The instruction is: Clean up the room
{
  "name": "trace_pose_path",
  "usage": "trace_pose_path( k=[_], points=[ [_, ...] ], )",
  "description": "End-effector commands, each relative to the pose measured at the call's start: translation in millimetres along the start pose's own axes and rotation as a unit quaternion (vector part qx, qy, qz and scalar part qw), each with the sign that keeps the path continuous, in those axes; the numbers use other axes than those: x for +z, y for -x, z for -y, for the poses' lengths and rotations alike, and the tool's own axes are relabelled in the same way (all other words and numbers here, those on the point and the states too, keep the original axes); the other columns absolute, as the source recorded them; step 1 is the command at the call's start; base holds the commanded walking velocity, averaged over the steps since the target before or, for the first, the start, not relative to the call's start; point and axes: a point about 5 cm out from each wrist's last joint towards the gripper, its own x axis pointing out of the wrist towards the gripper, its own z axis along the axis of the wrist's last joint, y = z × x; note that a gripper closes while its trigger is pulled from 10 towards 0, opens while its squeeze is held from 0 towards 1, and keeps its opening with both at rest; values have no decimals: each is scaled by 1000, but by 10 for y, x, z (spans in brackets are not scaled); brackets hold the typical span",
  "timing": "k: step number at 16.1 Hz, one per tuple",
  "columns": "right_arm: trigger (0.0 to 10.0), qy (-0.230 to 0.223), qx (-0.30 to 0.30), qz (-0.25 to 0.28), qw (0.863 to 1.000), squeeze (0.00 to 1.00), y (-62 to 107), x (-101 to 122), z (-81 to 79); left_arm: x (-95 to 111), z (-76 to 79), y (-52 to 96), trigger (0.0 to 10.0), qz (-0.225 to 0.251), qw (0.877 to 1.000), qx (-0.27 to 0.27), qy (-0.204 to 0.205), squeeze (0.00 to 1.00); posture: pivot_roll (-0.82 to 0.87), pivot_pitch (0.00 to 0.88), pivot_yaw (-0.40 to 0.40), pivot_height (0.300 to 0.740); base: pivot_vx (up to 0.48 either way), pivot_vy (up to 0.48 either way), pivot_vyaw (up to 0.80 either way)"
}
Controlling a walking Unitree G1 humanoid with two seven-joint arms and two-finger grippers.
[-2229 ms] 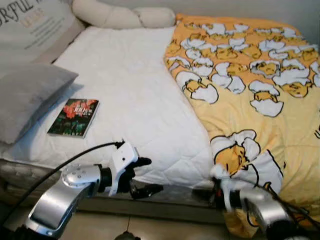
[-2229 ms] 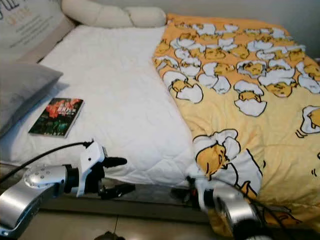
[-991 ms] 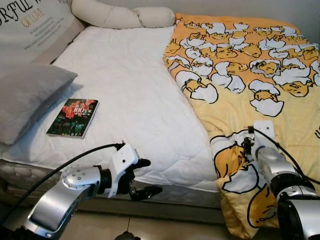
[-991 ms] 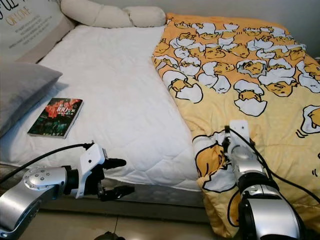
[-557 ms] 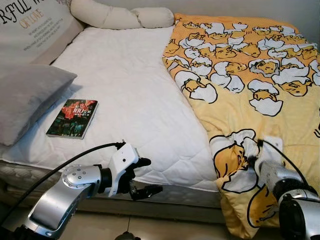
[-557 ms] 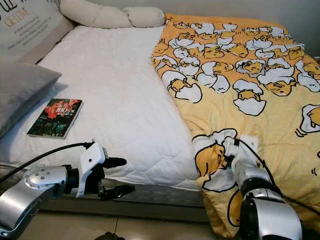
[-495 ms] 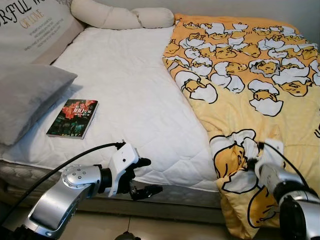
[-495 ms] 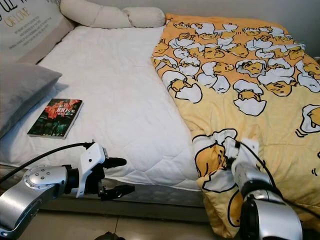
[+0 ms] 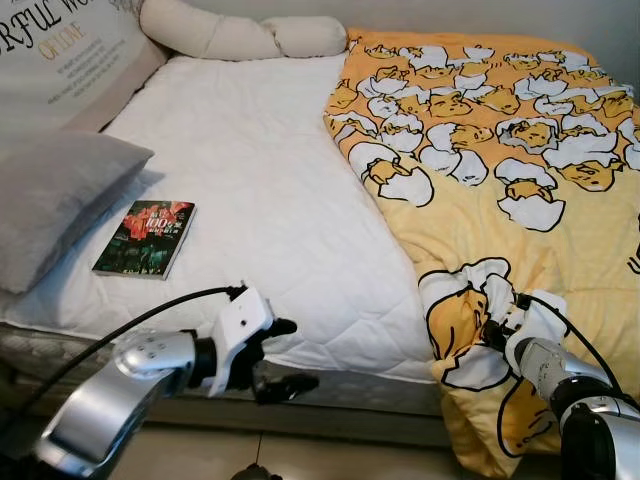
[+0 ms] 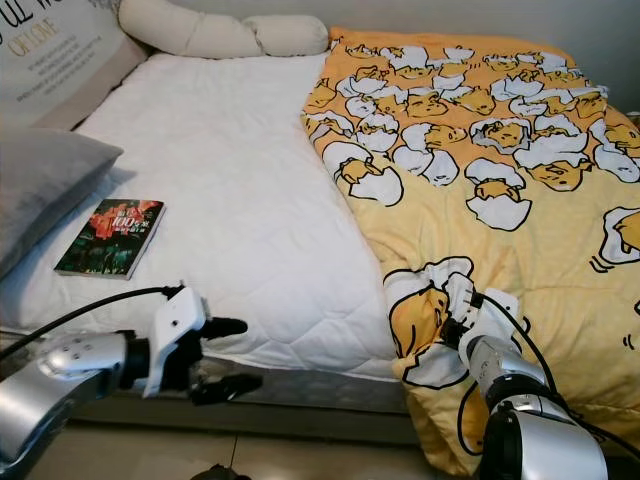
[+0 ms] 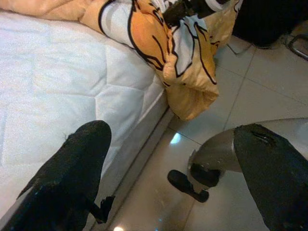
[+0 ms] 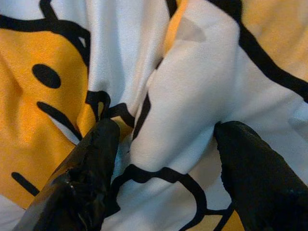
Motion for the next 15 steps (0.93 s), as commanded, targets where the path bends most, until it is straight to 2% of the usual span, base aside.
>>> trace_pose_path(
  k=[1, 2, 3, 4, 5, 6, 15],
  points=[
    [5294, 8, 6, 1, 1000, 0, -5, -4, -46, 20, 6, 55, 10000, 0, 1000, 1, -2, 898, 113, 26, 54, 740, 0, 0, 0],
    [4510, 10, 5, 2, 1000, 0, -6, -11, -43, 16, 21, 83, 10000, -3, 1000, 0, -1, 898, 134, 48, 58, 740, 0, 0, 0],
    [3020, 16, 0, 0, 1000, 0, -7, -36, -29, 11, 50, 133, 10000, -9, 1000, -3, 2, 898, 149, 63, 62, 740, 0, 0, 0],
    [1961, 17, -3, -1, 1000, 0, -7, -55, -14, 12, 75, 169, 10000, -12, 1000, -6, 4, 902, 160, 73, 65, 740, 0, 0, 0],
    [1608, 16, -5, -1, 1000, 0, -6, -65, 0, 11, 96, 195, 10000, -14, 1000, -7, 5, 902, 167, 82, 70, 740, 0, 0, 0],
    [0, 15, -10, 1, 1000, 0, -5, -62, 21, 4, 117, 218, 10000, -17, 1000, -9, 7, 898, 169, 89, 73, 740, 0, 0, 0],
    [0, 4, -1, 15, 1000, 0, -5, -23, -4, 12, 139, 194, 10000, -16, 1000, -13, 12, 902, 149, 67, 69, 740, 0, 0, 0]
  ],
)
